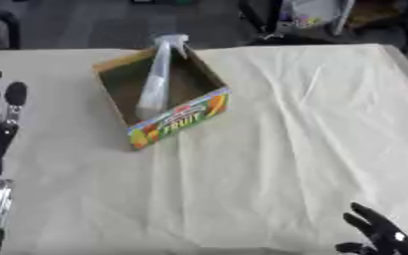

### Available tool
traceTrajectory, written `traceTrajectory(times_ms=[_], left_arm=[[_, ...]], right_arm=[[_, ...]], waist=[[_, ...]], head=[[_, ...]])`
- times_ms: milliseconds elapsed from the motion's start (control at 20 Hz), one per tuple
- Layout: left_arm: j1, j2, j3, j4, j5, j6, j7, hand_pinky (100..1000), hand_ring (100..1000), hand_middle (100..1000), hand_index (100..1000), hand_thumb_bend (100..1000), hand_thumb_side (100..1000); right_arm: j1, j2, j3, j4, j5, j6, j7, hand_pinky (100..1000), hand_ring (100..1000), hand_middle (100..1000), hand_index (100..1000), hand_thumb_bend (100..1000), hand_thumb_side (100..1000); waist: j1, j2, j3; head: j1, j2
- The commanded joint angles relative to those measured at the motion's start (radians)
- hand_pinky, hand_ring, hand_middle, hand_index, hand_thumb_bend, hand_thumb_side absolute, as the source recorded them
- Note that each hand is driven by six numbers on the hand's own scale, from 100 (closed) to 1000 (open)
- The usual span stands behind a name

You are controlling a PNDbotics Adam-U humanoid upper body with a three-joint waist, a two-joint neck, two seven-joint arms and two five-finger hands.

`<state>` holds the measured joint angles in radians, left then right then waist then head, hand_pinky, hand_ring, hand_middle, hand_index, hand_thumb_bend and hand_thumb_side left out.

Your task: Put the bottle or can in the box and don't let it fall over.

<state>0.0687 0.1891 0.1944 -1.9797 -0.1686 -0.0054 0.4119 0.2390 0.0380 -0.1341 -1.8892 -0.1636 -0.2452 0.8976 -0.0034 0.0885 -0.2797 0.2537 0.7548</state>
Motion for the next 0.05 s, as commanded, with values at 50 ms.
traceTrajectory(times_ms=[50], left_arm=[[-0.009, 0.003, 0.0, -0.02, 0.008, 0.001, -0.006, 928, 1000, 758, 956, 758, 657]], right_arm=[[-0.004, -0.012, -0.002, -0.014, -0.003, -0.003, 0.002, 744, 1000, 1000, 1000, 100, 470]], waist=[[0.001, -0.007, 0.0]], head=[[0.011, 0.01]])
